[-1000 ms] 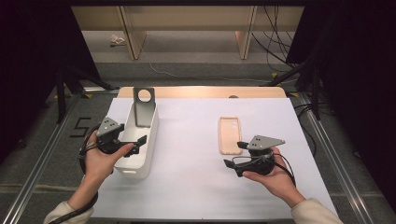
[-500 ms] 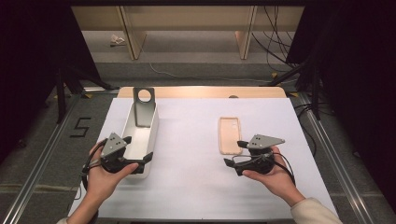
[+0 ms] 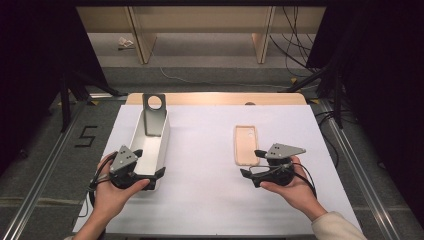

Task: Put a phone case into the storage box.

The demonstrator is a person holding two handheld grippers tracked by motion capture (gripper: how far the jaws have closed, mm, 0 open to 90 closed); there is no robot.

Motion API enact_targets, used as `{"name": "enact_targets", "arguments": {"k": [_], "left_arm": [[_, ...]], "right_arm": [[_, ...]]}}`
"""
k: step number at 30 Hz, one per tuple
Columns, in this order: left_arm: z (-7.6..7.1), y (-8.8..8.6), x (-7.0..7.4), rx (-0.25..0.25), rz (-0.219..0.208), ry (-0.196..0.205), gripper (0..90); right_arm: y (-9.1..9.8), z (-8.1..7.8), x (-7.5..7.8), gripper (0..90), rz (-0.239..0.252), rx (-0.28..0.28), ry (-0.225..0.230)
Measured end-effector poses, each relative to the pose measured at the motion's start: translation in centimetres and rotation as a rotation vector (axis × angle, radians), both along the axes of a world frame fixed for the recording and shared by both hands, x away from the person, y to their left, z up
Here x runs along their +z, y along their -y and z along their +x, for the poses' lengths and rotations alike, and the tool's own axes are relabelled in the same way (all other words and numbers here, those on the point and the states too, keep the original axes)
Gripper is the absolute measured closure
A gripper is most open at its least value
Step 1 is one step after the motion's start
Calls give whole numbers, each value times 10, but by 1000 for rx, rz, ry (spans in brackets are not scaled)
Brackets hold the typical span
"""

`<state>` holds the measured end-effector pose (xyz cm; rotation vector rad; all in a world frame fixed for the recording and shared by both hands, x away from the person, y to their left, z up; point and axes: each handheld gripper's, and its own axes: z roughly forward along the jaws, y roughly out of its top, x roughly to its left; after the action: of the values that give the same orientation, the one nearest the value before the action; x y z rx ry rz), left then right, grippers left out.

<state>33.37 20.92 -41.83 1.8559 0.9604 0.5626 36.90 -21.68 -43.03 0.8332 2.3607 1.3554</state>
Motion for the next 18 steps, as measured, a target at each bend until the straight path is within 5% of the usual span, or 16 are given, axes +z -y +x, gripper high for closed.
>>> {"name": "enact_targets", "arguments": {"k": [18], "left_arm": [[0, 0, 0, -2, -3, -4, 32]], "right_arm": [[1, 2, 0, 164, -3, -8, 0]]}}
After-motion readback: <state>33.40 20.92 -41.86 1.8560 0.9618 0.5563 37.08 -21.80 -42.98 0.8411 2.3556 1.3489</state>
